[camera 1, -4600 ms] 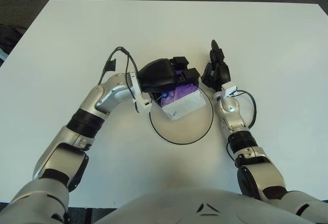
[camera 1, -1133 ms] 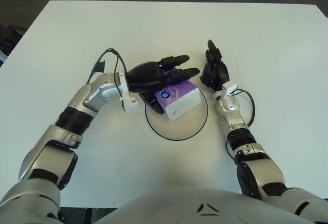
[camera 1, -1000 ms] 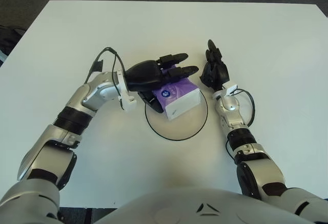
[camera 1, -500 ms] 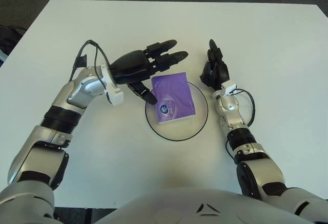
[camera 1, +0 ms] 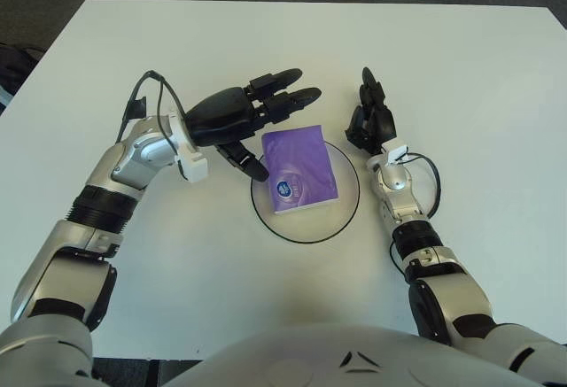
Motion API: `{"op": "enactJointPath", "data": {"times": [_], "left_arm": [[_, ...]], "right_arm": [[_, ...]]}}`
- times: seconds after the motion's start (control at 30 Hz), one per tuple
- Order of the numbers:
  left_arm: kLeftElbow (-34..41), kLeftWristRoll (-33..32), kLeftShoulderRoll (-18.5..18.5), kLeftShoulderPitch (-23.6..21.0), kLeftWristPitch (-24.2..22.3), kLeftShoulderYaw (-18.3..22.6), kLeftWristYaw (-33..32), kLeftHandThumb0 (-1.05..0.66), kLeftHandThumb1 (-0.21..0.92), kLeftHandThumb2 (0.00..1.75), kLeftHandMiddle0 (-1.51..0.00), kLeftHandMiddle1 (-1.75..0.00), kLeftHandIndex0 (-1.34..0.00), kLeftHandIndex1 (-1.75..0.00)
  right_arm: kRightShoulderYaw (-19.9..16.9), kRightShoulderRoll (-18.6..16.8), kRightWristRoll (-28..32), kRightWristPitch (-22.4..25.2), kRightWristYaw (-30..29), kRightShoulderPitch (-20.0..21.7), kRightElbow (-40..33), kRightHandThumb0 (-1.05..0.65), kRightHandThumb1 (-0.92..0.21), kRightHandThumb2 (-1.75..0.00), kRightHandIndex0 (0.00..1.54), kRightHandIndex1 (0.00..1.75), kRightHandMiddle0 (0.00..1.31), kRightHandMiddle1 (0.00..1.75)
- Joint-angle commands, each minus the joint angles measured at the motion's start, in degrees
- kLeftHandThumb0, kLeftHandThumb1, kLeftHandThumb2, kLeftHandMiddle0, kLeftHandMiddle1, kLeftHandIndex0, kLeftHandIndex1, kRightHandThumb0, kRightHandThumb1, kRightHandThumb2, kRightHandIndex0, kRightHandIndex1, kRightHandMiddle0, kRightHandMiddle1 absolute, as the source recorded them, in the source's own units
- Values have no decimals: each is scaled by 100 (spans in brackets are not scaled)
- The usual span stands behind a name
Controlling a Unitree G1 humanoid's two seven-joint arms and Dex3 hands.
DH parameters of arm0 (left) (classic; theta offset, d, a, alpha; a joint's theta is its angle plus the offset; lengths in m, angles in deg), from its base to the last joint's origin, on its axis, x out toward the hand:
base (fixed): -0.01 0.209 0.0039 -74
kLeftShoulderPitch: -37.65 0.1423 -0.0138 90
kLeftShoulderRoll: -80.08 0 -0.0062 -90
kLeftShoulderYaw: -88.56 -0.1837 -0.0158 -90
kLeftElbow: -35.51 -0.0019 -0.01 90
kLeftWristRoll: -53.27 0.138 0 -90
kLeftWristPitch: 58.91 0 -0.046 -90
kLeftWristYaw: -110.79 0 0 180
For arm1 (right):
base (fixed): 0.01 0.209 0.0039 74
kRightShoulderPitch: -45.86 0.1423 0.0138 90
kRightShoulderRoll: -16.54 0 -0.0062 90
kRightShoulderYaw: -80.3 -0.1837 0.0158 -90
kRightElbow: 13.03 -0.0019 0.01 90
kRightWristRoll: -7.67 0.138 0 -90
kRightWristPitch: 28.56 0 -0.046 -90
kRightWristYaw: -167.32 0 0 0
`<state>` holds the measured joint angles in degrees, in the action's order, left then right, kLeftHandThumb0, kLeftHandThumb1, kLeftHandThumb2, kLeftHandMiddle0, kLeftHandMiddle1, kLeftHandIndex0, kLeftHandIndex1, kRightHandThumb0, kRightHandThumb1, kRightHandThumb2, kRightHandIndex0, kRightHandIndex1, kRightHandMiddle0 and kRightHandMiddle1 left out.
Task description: Put the tissue paper into the plate.
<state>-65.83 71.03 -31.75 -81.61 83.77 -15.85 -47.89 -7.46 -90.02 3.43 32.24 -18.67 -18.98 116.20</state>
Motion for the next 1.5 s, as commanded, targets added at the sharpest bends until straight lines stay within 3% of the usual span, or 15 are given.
{"op": "enactJointPath", "data": {"times": [0.0,0.23,0.47,0.67,0.77,0.83,0.9,1.0,1.33,1.47], "left_arm": [[225,-377,-315,89,-4,-123,517,-89,91,25,0,0,0,-2],[371,-597,-450,82,-77,-101,883,-70,88,23,0,0,0,-3],[276,-651,-441,129,51,85,847,-83,92,33,0,0,0,0],[83,-780,-277,151,-198,224,737,-88,92,40,0,0,-1,-1],[-582,-1578,-19,197,-360,275,895,-90,92,49,0,0,-1,-1],[-1268,-2307,362,269,-606,437,1065,-91,92,60,-1,0,-1,-2],[-1526,-2565,502,278,-665,499,1156,-92,92,67,-2,-1,-1,-2],[-1987,-2738,759,271,-650,780,965,-92,92,76,-3,-1,-1,-2],[-2441,-3000,1751,238,-822,1497,-10,-104,92,103,-6,-2,-2,-4],[-2395,-2960,2029,583,-888,1711,-410,-105,92,108,-9,-1,0,-22]], "right_arm": [[195,-31,-285,593,-39,-1139,1302,-88,-92,-108,0,0,0,14],[323,48,-508,300,-143,-1043,1619,-89,-92,-110,0,0,0,19],[426,-76,-508,604,-228,-1163,1162,-90,-92,-110,0,0,0,19],[321,-117,-364,541,-163,-1105,1341,-90,-92,-107,0,0,0,18],[221,-201,-221,494,-99,-1065,1457,-91,-92,-105,0,0,0,13],[122,-267,-95,421,-46,-1047,1510,-92,-92,-104,0,0,0,9],[89,-289,-56,389,-28,-1047,1523,-92,-92,-103,0,0,0,6],[43,-306,0,322,1,-1047,1548,-92,-92,-102,0,0,0,4],[-67,-292,25,191,70,-1154,1479,-91,-92,-103,0,0,0,0],[-82,-274,3,204,71,-1184,1451,-91,-92,-103,0,0,0,0]]}}
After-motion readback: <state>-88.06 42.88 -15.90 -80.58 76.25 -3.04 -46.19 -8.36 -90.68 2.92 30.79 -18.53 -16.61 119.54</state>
